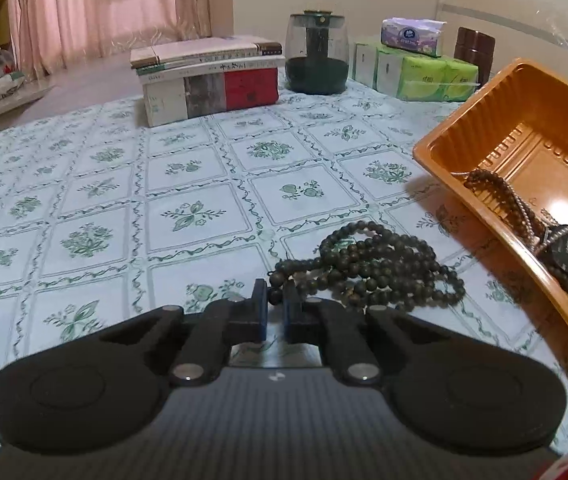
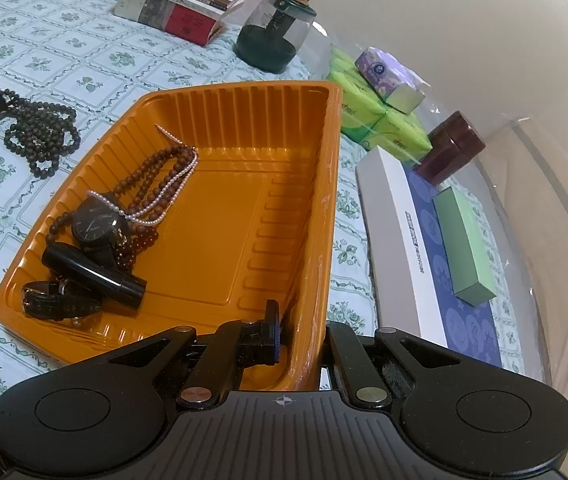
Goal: Organize jewelry
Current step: 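Grasp the dark bead strand with the left gripper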
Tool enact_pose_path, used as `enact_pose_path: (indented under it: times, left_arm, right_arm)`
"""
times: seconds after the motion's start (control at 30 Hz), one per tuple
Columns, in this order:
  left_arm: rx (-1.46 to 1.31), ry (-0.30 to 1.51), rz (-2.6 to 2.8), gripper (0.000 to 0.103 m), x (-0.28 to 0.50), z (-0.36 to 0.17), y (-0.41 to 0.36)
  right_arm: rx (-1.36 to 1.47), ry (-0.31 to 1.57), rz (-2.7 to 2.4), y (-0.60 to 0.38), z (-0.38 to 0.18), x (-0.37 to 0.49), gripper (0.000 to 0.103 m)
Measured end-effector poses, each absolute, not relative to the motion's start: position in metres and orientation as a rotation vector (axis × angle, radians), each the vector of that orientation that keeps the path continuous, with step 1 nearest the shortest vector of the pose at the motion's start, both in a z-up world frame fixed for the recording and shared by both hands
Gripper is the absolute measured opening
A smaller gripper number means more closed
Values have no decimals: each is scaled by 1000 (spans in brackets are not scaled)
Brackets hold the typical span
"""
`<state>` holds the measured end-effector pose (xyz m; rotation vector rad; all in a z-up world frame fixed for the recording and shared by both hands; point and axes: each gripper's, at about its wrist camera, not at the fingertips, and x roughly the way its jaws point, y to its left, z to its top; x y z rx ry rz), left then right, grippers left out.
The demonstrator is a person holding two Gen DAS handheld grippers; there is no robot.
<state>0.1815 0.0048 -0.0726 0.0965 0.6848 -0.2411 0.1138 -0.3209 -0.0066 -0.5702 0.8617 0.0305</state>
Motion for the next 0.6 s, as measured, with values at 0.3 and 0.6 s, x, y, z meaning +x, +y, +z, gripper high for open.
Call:
enact_pose_path:
  times: [0.3,0.6]
  left_arm:
    - [78,633,-196,6,142,-47,39]
    - [113,694,-138,9,130,-58,62]
  right_arm:
    - [-580,852,29,-318,-6,110,5]
    - [-579,852,27,-317,-5,109,5]
